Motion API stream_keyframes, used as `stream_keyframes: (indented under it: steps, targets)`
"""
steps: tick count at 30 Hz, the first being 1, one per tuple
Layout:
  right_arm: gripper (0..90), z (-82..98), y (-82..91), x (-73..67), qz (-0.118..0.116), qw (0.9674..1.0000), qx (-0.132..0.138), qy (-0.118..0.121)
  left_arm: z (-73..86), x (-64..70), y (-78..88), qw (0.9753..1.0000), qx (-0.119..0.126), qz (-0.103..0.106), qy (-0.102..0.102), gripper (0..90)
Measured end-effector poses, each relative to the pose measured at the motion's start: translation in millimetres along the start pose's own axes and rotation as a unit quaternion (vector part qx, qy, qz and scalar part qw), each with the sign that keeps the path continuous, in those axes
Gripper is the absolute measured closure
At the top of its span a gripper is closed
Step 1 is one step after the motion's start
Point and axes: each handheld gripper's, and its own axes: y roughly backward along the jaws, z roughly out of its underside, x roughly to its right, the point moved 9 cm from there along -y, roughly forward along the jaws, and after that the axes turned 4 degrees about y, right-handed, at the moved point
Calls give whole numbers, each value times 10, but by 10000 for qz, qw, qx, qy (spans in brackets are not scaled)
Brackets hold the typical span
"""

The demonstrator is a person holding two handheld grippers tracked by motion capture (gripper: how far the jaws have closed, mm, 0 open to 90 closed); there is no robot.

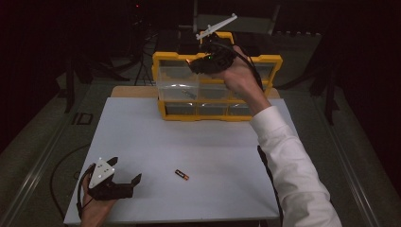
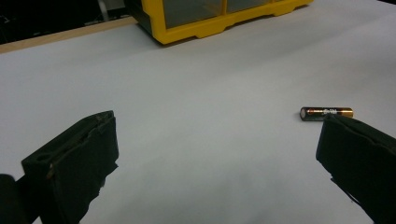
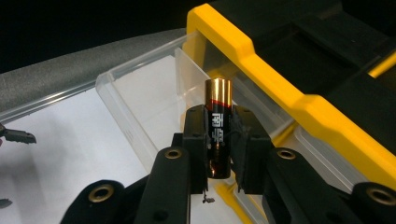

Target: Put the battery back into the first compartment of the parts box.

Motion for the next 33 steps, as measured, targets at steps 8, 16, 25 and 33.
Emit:
stream_keyframes:
  steps: [8, 16, 25, 33]
  targets:
    - [259, -2, -147, -2, 21, 9996, -118, -254, 4, -6, 8, 10000, 3, -8, -4, 0]
    - [105, 166, -76, 0, 106, 9996, -199, -195, 6, 1, 3, 10000, -18, -9, -4, 0]
    - [87, 402, 19, -43, 96, 9996, -231, -132, 3, 14, -5, 10000, -12, 4, -1, 0]
    - [83, 672, 8, -128, 43, 9994, -310, -125, 5, 14, -8, 10000, -15, 9, 2, 0]
